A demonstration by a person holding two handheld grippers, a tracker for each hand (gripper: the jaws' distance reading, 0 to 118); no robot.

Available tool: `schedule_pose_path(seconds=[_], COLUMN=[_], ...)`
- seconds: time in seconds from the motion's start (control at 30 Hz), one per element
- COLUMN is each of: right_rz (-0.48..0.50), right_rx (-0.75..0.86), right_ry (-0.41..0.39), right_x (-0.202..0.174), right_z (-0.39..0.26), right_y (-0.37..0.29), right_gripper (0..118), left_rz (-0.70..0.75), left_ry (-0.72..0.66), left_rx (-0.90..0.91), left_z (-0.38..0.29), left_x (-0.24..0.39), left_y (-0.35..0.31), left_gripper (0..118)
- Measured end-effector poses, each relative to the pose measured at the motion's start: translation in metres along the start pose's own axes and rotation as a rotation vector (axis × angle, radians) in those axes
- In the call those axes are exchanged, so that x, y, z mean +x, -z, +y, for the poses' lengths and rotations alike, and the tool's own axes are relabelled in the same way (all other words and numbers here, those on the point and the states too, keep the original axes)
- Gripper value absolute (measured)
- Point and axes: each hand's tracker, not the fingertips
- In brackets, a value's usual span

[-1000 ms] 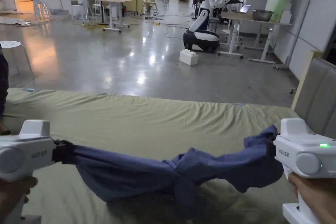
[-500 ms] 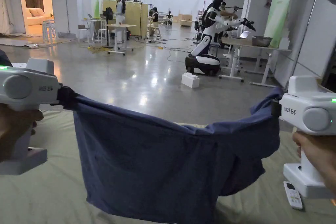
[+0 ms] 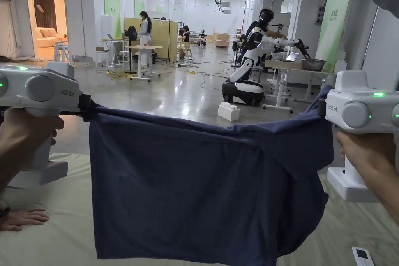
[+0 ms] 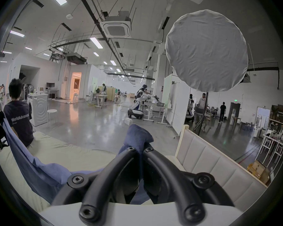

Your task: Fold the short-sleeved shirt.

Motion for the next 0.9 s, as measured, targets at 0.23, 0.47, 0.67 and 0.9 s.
schedule_pose_path(seconds=[0.23,0.47,0.67,0.9], right_rz=[0.007,0.017,0.024,0.052], right_rx=[0.05,0.003,-0.069,-0.176], right_ry=[-0.035,-0.052,-0.086,-0.067], right_x=[-0.004,-0.007,-0.01,0.002], right_z=[0.003,-0.049,-0.12,-0.205], right_y=[0.022,0.012,-0.035,-0.115], right_gripper=[3,3,3,3], left_rz=[0.006,-0.013,-0.044,-0.06], left_ry=[0.011,0.034,0.059,0.039], left_rx=[0.041,0.012,-0.032,-0.127], left_z=[0.008,-0.039,-0.122,-0.247], left_x=[0.009,0.017,0.016,0.011], left_y=[0.02,0.016,-0.021,-0.093], left_gripper=[3,3,3,3])
